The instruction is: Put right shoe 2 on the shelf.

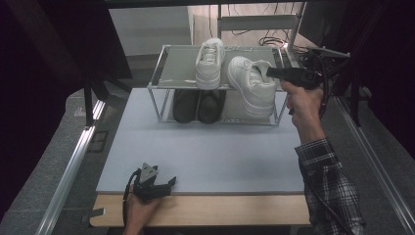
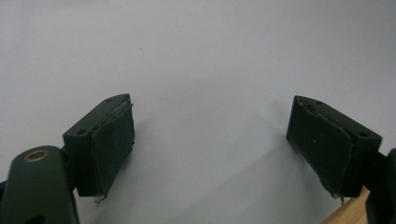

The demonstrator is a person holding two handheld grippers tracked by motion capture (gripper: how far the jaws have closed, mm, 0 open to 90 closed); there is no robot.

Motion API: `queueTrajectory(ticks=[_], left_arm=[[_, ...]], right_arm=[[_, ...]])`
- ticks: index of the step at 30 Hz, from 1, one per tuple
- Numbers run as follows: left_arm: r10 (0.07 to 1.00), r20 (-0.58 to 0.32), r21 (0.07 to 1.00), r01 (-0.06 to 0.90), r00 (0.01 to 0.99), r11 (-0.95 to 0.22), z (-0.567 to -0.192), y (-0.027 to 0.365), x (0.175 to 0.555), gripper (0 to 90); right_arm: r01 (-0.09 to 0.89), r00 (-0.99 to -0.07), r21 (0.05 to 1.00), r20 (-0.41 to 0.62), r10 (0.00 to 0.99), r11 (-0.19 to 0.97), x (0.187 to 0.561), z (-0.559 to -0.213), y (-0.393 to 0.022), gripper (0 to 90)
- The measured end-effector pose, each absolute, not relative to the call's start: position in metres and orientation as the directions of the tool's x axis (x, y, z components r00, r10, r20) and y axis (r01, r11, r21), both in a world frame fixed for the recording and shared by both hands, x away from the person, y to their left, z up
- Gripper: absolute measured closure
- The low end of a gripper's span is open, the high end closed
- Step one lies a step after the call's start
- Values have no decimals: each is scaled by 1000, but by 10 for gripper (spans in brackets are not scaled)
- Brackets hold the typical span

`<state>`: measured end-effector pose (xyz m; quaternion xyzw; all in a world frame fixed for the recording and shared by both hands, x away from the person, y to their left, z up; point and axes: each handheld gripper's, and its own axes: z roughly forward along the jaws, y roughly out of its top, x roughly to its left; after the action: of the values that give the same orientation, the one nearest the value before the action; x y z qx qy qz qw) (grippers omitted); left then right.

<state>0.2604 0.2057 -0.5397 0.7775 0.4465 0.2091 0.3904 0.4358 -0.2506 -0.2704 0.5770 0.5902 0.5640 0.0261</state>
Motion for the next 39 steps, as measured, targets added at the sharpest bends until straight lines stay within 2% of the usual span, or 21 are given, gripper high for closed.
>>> queueTrajectory(ticks=[12,22,26,30,34,39], left_arm=[[857,-24,793,531,515,-297,-540,206,260,153],[857,-23,793,531,515,-298,-540,206,260,153],[857,-23,793,531,515,-297,-540,206,260,153],[857,-22,794,531,514,-297,-540,206,260,153],[857,-22,793,531,514,-298,-540,206,260,153],[857,-23,793,531,515,-298,-540,206,260,153]], right_arm=[[628,-301,716,584,754,-304,469,-284,-241,853],[609,-287,720,591,754,-333,487,-292,-233,840],[595,-297,749,541,787,-290,485,-288,-230,772],[598,-332,756,536,776,-266,484,-288,-229,627],[593,-332,758,537,776,-271,482,-287,-233,567],[574,-358,779,514,780,-250,473,-281,-242,571]])
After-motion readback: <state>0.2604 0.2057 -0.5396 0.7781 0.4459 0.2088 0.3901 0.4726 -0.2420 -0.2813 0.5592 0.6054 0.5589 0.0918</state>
